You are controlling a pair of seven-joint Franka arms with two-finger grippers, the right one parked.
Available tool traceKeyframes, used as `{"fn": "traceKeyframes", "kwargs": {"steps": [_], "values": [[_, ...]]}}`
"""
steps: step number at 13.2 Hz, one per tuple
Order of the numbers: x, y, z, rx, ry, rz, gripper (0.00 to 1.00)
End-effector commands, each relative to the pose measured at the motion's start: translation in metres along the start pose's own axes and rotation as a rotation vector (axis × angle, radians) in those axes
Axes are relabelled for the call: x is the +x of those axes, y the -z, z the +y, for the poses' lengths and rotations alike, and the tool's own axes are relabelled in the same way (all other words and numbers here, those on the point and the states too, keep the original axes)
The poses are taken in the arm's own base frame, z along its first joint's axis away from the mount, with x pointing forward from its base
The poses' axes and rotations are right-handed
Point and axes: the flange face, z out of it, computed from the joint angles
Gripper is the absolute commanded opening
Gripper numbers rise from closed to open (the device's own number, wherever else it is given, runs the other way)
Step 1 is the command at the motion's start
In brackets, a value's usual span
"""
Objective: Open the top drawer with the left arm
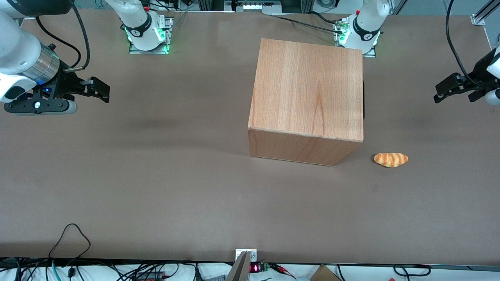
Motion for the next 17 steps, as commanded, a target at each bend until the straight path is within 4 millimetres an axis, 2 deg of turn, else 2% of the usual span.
{"fn": "traceKeyframes", "kwargs": {"steps": [1, 5, 9, 14, 17], "values": [[-0.008, 0.012, -0.002, 0.017, -0.024, 0.004, 1.0], [-0.006, 0.011, 0.001, 0.019, -0.029, 0.007, 1.0], [-0.003, -0.002, 0.0, 0.017, -0.006, -0.022, 1.0], [0.002, -0.042, 0.009, 0.0, -0.018, -0.099, 1.0], [-0.001, -0.066, 0.023, -0.068, -0.024, -0.135, 1.0]]}}
